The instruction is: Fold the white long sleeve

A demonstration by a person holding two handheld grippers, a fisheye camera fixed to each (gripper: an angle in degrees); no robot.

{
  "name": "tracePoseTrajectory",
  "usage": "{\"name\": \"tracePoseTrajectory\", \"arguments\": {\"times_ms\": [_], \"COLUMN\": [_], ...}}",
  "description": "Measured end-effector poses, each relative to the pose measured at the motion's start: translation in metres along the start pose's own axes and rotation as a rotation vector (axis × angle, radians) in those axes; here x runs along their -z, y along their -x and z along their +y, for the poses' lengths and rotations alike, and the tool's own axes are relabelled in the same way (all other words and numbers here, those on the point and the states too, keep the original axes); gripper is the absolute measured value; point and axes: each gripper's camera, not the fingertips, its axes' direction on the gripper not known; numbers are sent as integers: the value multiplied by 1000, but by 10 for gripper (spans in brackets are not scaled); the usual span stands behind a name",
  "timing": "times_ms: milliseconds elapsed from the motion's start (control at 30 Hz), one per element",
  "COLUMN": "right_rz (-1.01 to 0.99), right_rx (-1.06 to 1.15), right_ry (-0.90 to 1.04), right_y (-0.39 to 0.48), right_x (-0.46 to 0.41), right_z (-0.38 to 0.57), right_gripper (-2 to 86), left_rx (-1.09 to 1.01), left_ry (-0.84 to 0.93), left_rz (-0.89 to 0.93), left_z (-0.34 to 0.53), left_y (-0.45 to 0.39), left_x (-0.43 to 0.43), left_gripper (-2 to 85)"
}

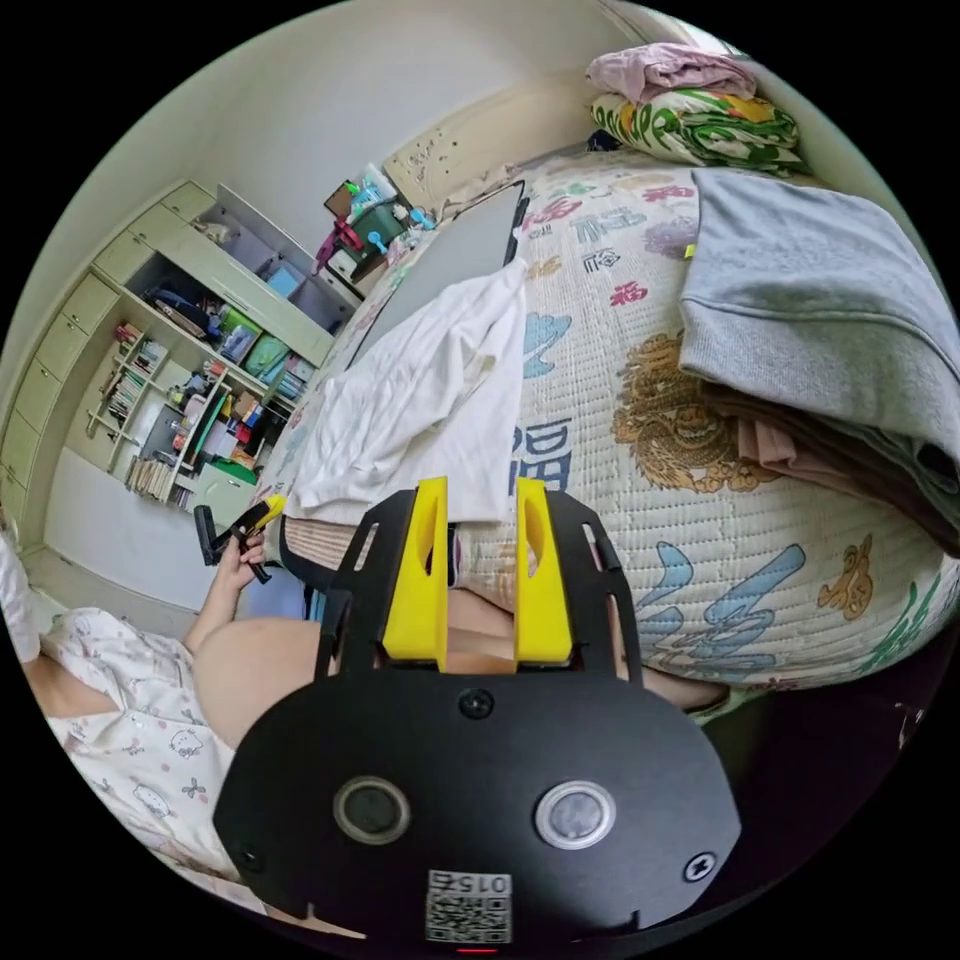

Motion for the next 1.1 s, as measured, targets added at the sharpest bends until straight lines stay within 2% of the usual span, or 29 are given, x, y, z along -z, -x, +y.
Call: {"name": "tracePoseTrajectory", "arguments": {"times_ms": [267,367,467,567,767,933,1100], "right_rz": [65,54,26,62,127,176,245], "right_rx": [-24,9,44,46,86,182,296], "right_ry": [171,187,262,235,184,250,201], "right_y": [-80,-102,-125,-149,-187,-219,-249], "right_x": [-53,-55,-67,-64,-42,-42,-21], "right_z": [-48,-50,-47,-38,4,63,103], "right_gripper": [126,105,46,18,7,15,42], "left_rx": [-47,-98,-107,-120,-272,-339,-405], "left_ry": [7,25,24,19,66,171,108], "left_rz": [-61,-119,-120,-131,-209,-201,-330], "left_z": [2,4,8,13,27,47,46], "left_y": [3,-4,-4,-3,-26,-22,-25], "left_x": [13,14,14,20,43,48,75], "left_gripper": [80,56,25,13,6,10,34]}}
